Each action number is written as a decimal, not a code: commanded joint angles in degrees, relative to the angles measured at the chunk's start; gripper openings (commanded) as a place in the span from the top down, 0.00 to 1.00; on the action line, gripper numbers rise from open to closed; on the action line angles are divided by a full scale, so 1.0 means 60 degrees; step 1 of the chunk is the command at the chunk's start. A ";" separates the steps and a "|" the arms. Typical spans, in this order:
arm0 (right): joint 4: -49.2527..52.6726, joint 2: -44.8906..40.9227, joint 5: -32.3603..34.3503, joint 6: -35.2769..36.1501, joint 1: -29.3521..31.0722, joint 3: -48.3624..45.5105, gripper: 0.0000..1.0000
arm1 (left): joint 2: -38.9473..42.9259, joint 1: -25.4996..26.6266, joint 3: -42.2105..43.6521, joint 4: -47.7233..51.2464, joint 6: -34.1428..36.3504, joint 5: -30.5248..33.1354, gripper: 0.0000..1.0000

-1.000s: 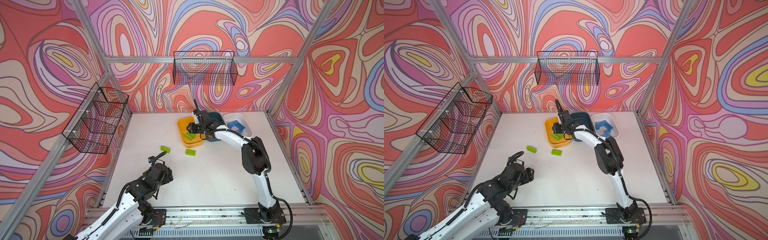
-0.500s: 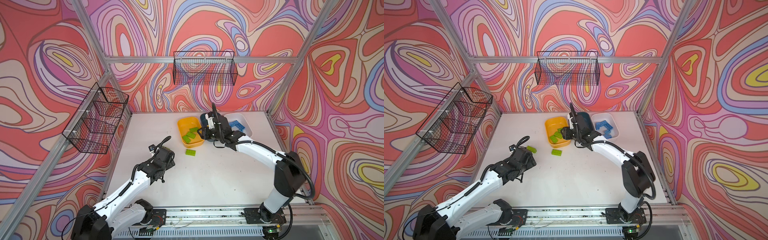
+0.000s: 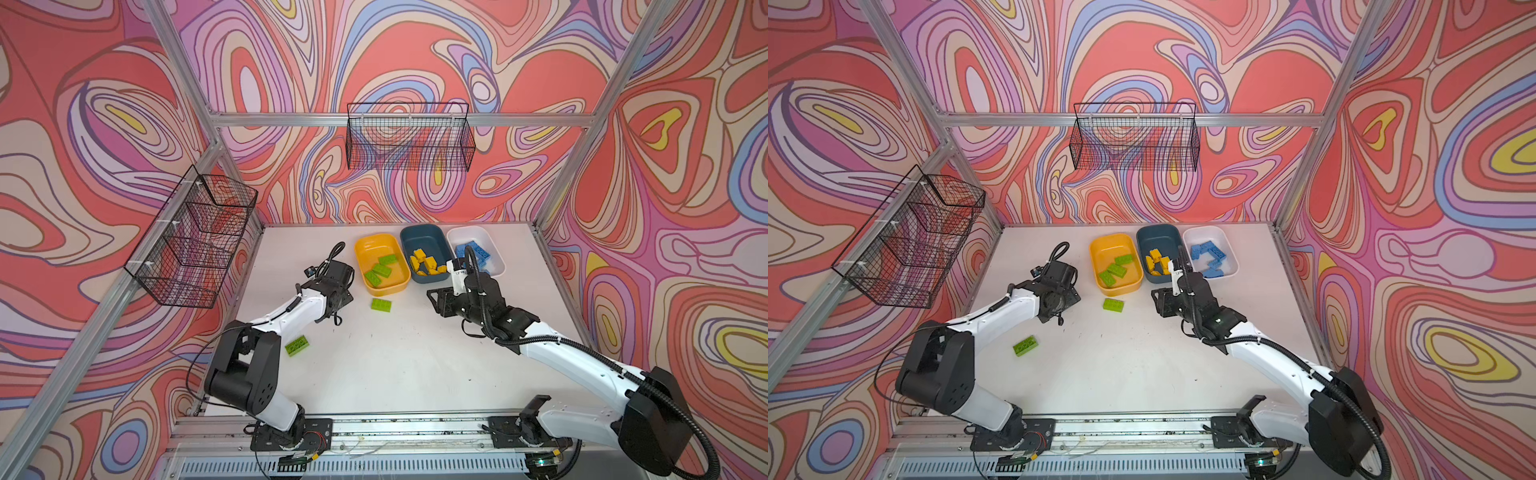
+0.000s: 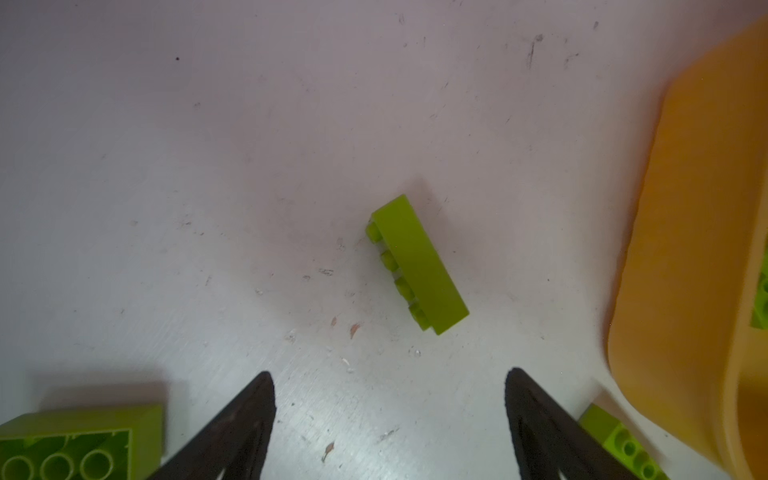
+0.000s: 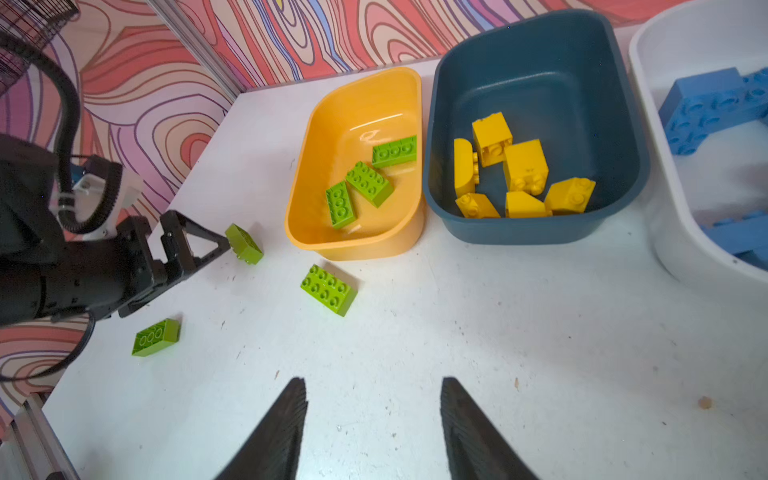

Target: Sort the legos into containers by color

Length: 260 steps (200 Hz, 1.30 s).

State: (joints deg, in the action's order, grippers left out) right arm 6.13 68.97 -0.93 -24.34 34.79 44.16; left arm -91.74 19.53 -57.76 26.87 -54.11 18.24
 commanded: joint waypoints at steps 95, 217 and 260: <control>-0.0260 0.0255 -0.0200 0.0028 -0.0033 -0.0551 0.46 | -0.2051 -0.0589 -0.1078 -0.0205 -0.0318 0.0132 0.38; -0.0055 0.0296 -0.0203 -0.0015 -0.0041 -0.0393 0.47 | -0.1405 -0.0619 -0.1495 -0.0579 0.1730 -0.0792 0.84; -0.0099 0.0296 -0.0313 -0.0073 -0.0041 -0.0482 0.47 | -0.0840 -0.0189 -0.2723 0.0017 0.3080 -0.1567 0.83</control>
State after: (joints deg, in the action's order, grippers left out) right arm 5.65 70.67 -2.22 -24.51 34.79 41.63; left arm -99.55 16.58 -68.53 24.21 -41.89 11.81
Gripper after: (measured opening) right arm 0.532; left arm 0.208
